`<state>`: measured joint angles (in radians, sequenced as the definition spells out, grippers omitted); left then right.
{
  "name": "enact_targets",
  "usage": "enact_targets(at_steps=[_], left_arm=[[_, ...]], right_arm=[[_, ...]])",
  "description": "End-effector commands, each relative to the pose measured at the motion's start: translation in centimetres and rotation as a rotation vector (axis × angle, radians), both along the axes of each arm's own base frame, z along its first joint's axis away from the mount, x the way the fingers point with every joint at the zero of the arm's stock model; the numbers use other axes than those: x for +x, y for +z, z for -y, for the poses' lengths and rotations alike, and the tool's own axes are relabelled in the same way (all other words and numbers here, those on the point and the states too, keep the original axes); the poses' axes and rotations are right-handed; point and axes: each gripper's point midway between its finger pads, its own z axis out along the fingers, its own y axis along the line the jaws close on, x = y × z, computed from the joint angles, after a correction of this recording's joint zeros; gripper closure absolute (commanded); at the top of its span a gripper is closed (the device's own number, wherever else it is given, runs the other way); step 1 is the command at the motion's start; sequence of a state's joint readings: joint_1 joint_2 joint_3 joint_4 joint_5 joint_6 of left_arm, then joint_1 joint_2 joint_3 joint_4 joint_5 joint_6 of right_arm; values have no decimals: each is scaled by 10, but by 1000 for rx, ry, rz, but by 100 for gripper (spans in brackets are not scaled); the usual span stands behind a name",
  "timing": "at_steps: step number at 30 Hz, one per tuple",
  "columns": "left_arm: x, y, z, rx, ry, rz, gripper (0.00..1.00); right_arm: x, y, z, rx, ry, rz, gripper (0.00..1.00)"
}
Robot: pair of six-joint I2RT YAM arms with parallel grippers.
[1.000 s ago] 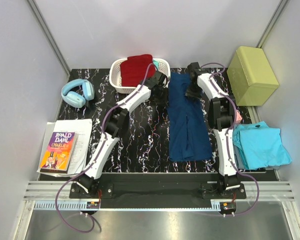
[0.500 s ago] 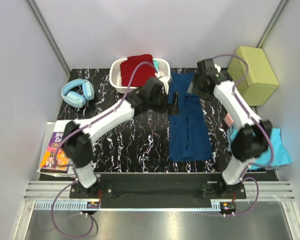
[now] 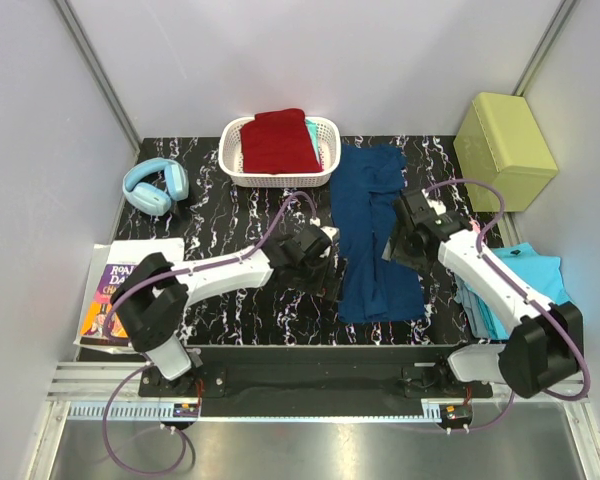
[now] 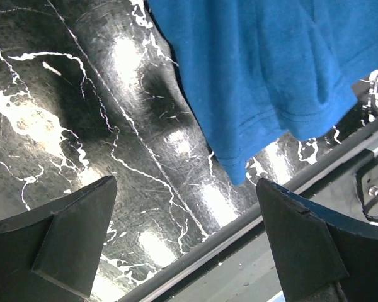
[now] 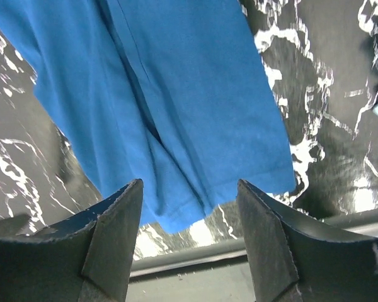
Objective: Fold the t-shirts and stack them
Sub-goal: Grab the bottom of the folded rectangular tshirt with both arms
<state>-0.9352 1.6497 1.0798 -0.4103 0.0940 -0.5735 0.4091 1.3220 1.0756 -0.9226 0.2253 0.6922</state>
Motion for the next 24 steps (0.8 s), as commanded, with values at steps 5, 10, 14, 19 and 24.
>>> enact_targets(at_steps=[5,10,14,19,24], left_arm=[[-5,3,21,43,-83,58,1],[-9,-3,18,66,-67,66,1],[-5,2,6,73,-10,102,1],[6,20,-11,63,77,181,1],[13,30,-28,40,147,217,1]], right_arm=[[-45,-18,-16,33,10,-53,35],[-74,-32,-48,2,134,-111,37],[-81,-35,-61,-46,190,-114,38],[-83,-41,-63,-109,228,-130,43],[-83,-50,-56,-158,215,-136,48]])
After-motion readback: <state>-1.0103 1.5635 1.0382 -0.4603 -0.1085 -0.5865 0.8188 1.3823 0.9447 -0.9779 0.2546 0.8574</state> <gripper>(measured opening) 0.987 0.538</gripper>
